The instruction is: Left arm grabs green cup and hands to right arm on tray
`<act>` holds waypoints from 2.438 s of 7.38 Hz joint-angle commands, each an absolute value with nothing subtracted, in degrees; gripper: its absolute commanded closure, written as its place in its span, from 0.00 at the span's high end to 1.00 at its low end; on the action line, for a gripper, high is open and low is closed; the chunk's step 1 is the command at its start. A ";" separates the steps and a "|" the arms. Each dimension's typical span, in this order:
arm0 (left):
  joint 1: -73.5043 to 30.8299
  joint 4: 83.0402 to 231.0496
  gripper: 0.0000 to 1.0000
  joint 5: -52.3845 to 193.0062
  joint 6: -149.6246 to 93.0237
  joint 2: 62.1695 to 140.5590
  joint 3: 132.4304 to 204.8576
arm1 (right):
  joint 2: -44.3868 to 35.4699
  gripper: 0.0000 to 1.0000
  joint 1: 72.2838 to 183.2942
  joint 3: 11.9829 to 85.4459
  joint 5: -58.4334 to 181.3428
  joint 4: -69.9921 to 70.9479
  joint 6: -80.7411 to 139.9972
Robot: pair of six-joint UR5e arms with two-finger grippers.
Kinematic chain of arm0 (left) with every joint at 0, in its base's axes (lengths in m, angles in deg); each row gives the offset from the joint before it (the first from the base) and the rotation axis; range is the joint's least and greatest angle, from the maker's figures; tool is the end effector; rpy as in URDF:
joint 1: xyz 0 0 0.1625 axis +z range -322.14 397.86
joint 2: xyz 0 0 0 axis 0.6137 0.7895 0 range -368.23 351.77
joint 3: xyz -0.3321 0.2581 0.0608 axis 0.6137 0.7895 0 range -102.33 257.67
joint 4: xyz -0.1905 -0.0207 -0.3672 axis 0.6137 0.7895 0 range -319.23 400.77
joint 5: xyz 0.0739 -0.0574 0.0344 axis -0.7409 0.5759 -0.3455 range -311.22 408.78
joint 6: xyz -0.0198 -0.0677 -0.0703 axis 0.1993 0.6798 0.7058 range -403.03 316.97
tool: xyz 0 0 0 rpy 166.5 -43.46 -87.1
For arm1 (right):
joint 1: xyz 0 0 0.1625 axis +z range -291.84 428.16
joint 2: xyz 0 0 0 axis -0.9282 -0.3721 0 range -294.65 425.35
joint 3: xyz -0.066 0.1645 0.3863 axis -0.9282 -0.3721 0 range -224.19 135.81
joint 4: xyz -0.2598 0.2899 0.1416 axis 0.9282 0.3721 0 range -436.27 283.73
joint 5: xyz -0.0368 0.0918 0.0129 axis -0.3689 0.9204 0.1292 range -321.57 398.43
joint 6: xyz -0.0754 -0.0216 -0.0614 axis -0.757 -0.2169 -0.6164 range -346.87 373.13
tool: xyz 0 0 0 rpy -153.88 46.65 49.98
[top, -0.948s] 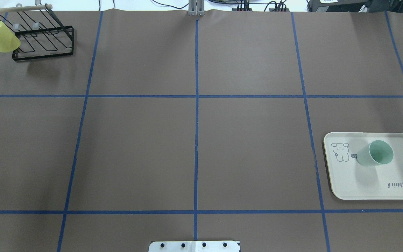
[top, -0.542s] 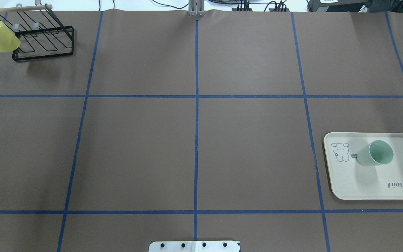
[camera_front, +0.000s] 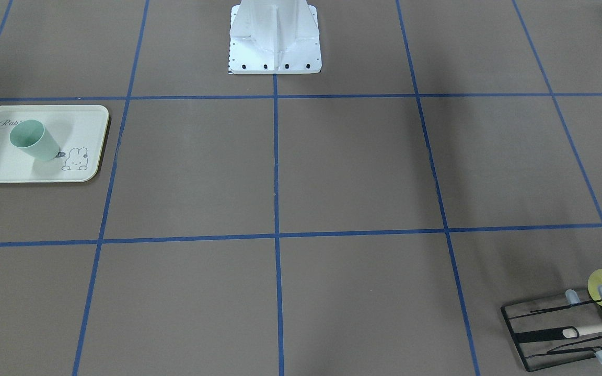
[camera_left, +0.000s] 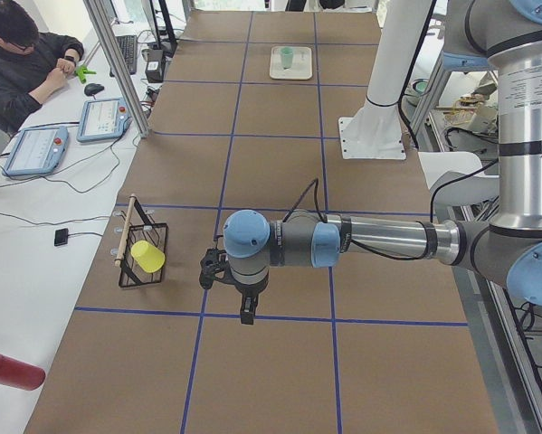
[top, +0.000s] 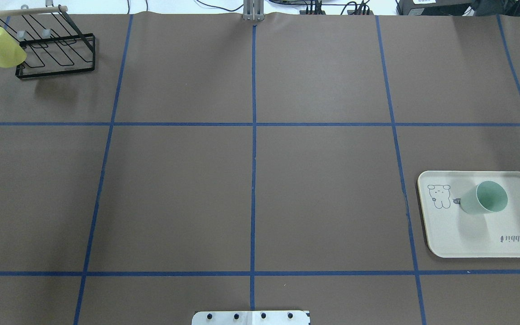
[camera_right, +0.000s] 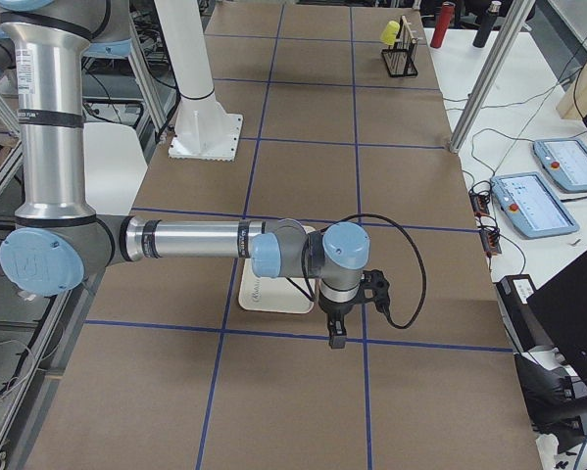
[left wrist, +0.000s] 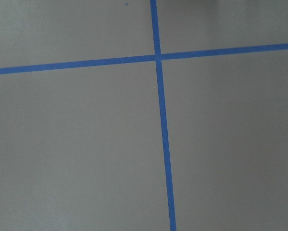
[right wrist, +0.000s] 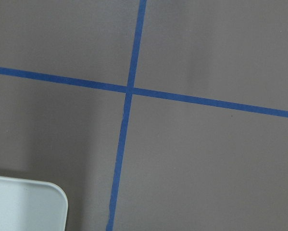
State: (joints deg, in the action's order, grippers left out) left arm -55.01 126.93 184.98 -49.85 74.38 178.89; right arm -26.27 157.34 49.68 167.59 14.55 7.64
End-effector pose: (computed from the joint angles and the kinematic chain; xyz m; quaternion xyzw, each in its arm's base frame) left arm -0.0832 -0.4327 0.6267 0.0330 0.3910 0.0317 0.9193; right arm 0.0636 -0.4825 0.6467 0.0254 -0.3343 -0.0560 0.9404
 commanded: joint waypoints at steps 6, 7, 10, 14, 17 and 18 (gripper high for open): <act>-55.39 127.78 1.00 184.83 -49.97 74.04 179.45 | -26.93 1.00 157.37 49.76 167.63 14.43 7.68; -55.39 127.78 1.00 184.83 -49.89 74.04 179.36 | -27.02 1.00 157.28 49.85 167.63 14.43 7.68; -55.31 128.47 1.00 184.83 -49.97 73.86 179.36 | -27.20 1.00 157.28 49.85 167.63 14.35 7.68; -55.39 128.92 1.00 184.74 -50.06 73.77 179.28 | -27.20 1.00 157.28 49.94 167.63 14.35 7.68; -55.39 128.92 1.00 184.74 -49.97 73.77 179.28 | -27.20 1.00 157.28 50.20 167.63 14.35 7.68; -55.39 128.92 1.00 184.74 -50.06 73.77 179.28 | -27.20 1.00 157.28 50.20 167.63 14.35 7.68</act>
